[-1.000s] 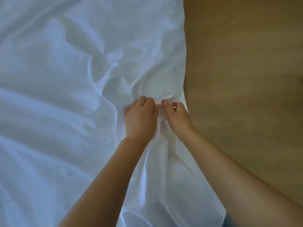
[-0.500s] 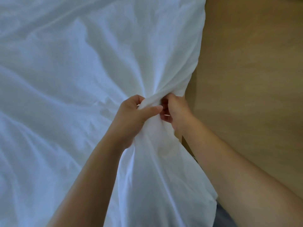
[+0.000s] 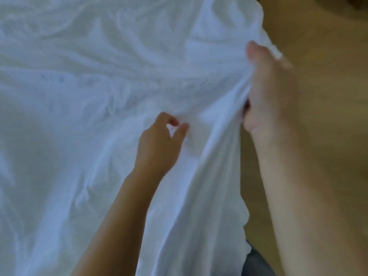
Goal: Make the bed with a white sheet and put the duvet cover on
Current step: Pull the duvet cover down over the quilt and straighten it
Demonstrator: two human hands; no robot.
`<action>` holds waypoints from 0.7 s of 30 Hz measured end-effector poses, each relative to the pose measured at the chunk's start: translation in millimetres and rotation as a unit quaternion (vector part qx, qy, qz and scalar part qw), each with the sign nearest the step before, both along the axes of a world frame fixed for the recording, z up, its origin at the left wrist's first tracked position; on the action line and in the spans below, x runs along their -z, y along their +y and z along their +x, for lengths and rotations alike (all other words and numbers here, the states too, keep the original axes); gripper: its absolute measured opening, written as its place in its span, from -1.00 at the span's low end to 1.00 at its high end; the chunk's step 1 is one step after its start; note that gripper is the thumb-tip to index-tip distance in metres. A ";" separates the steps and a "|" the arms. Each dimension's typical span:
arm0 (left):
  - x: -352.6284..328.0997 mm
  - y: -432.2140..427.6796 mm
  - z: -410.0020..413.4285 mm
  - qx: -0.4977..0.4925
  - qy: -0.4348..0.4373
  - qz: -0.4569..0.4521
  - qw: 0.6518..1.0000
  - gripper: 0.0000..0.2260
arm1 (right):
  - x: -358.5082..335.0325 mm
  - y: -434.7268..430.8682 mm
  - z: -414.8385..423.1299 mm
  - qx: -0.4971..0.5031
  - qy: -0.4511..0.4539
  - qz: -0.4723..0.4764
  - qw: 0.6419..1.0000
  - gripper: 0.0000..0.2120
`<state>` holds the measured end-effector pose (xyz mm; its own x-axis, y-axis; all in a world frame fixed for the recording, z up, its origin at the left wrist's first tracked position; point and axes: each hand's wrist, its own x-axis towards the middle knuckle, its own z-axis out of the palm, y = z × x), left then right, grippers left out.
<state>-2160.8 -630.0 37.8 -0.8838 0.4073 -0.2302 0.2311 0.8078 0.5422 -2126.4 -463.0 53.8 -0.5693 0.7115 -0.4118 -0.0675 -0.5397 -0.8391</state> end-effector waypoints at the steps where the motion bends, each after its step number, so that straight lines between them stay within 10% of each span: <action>1: -1.2 0.0 -4.3 -0.012 -0.023 0.023 0.999 -0.84 | -5.1 -12.3 -9.4 -0.046 -0.012 0.045 0.998 -0.85; 6: -13.1 7.1 -5.1 -0.043 -0.370 0.382 0.846 -0.62 | 2.7 -66.2 -43.3 -0.186 -0.056 0.062 0.979 -0.81; 14: 2.2 -1.0 -14.9 -0.252 -0.175 0.255 0.917 -0.72 | 25.3 -63.3 -40.8 -0.296 -0.041 0.042 0.954 -0.74; 18: 11.3 -32.9 -52.5 -0.286 0.002 0.189 0.939 -0.67 | 63.6 -55.8 0.2 -0.167 -0.149 0.110 0.968 -0.94; 21: 40.6 -52.8 -60.9 -0.199 0.081 -0.018 0.977 -0.71 | 95.7 -71.4 26.4 -0.211 -0.262 0.070 0.939 -0.49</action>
<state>-2221.7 -682.8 -2.9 -0.9965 0.0191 -0.0819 -0.0239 0.8690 0.4943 -2100.0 -534.4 -41.9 -0.5587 0.5364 -0.6326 0.5690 -0.3071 -0.7629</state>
